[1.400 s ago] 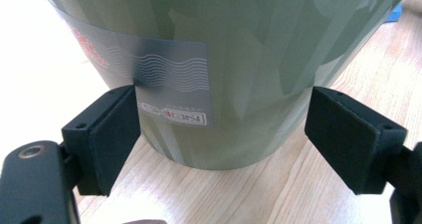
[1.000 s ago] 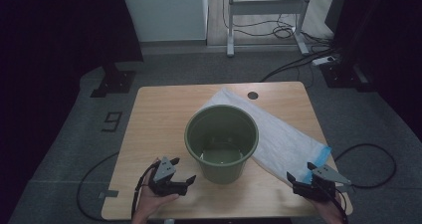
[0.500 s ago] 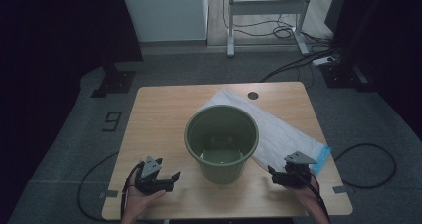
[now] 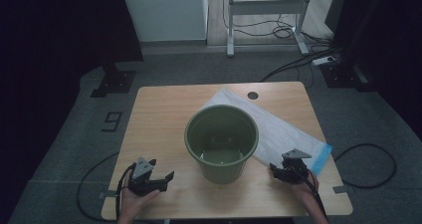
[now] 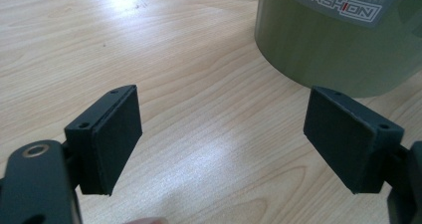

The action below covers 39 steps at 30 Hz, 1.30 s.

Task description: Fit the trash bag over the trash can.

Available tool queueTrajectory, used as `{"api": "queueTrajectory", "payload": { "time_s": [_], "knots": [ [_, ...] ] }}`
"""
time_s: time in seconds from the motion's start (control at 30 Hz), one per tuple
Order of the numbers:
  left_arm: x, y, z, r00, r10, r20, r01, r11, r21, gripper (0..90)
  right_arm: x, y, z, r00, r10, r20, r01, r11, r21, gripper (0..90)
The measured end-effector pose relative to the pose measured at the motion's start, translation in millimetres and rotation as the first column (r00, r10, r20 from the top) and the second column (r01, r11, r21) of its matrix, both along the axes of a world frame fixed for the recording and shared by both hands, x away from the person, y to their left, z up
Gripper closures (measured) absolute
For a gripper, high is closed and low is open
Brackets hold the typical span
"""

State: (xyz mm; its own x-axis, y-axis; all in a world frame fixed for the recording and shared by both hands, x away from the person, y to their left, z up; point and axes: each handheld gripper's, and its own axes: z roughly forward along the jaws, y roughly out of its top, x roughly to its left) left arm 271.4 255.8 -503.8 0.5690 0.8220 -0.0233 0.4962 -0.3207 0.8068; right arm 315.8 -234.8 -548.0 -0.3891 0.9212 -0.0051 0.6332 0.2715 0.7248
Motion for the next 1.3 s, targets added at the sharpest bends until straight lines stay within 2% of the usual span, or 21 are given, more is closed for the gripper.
{"api": "queueTrajectory", "payload": {
  "time_s": [0.03,0.07,0.17,0.23,0.43,0.47,0.5,0.53,0.77,0.87,0.9,0.97,1.07,1.1,1.13,1.2,1.3],
  "knots": [
    [0.1,0.6,-0.4,1.0000,0.001,-0.002,-0.001,1.0000,0.002,15.0,-0.3,-1.9,0.2,1.0000,-0.002,0.003,0.002,1.000,0.007,51.6],
    [0.6,1.4,-1.1,1.0000,0.000,-0.006,0.000,1.0000,0.001,15.1,-2.7,-4.9,0.8,0.9999,-0.015,0.006,0.015,1.000,0.010,63.7],
    [1.6,0.3,-2.3,0.9999,-0.002,-0.012,0.002,1.0000,0.003,15.3,-7.2,-11.1,1.9,0.9995,-0.030,-0.004,0.030,0.999,0.015,75.3],
    [2.0,-1.4,-2.9,0.9999,-0.004,-0.015,0.005,0.9999,0.009,15.3,-12.8,-16.4,1.8,0.9991,-0.043,-0.005,0.043,0.999,0.020,79.7],
    [2.1,-4.8,-4.8,0.9997,-0.011,-0.024,0.012,0.9994,0.032,15.3,-42.2,-36.2,2.4,0.9974,-0.065,-0.029,0.067,0.997,0.048,85.9],
    [2.1,-4.8,-4.8,0.9997,-0.011,-0.024,0.012,0.9994,0.032,15.3,-42.2,-36.2,2.4,0.9974,-0.065,-0.029,0.067,0.997,0.048,85.9],
    [2.1,-3.5,-5.5,0.9996,-0.009,-0.026,0.010,0.9994,0.032,15.3,-54.1,-42.0,2.3,0.9969,-0.073,-0.030,0.075,0.996,0.049,86.2],
    [2.1,-2.8,-5.7,0.9996,-0.006,-0.026,0.007,0.9994,0.033,15.3,-59.0,-44.7,2.3,0.9962,-0.081,-0.033,0.083,0.995,0.055,86.2],
    [1.6,4.3,-4.3,0.9998,0.007,-0.021,-0.007,0.9999,0.010,15.5,-81.3,-60.8,2.6,0.9941,-0.102,-0.036,0.104,0.992,0.065,86.1],
    [2.0,5.2,-4.4,0.9997,0.008,-0.021,-0.008,0.9999,0.011,15.6,-82.9,-62.6,2.4,0.9935,-0.107,-0.037,0.110,0.992,0.063,83.0],
    [2.8,5.5,-4.7,0.9997,0.010,-0.023,-0.009,0.9999,0.013,15.6,-83.1,-61.8,3.4,0.9942,-0.104,-0.030,0.105,0.992,0.063,68.0],
    [3.5,5.7,-5.0,0.9997,0.011,-0.023,-0.010,0.9999,0.013,15.6,-82.9,-57.2,6.1,0.9946,-0.104,-0.006,0.104,0.993,0.051,52.6],
    [4.0,5.9,-5.4,0.9996,0.011,-0.026,-0.011,0.9999,0.011,15.7,-80.8,-41.2,14.5,0.9937,-0.090,0.066,0.088,0.995,0.036,37.2],
    [4.0,5.8,-5.7,0.9996,0.010,-0.026,-0.010,0.9999,0.007,15.7,-80.8,-41.2,14.5,0.9937,-0.090,0.066,0.088,0.995,0.036,37.2],
    [4.1,5.1,-6.0,0.9996,0.008,-0.027,-0.008,1.0000,0.004,15.7,-73.3,-26.2,20.9,0.9921,-0.060,0.110,0.058,0.998,0.018,32.0],
    [4.1,4.2,-6.0,0.9996,0.007,-0.027,-0.006,1.0000,0.007,15.7,-60.7,-14.6,23.9,0.9920,-0.027,0.123,0.022,0.999,0.041,28.4],
    [4.2,2.0,-6.0,0.9997,0.000,-0.026,0.000,0.9999,0.013,15.7,-39.5,-1.0,21.4,0.9918,-0.004,0.128,-0.001,0.999,0.045,24.7]
  ]
}}
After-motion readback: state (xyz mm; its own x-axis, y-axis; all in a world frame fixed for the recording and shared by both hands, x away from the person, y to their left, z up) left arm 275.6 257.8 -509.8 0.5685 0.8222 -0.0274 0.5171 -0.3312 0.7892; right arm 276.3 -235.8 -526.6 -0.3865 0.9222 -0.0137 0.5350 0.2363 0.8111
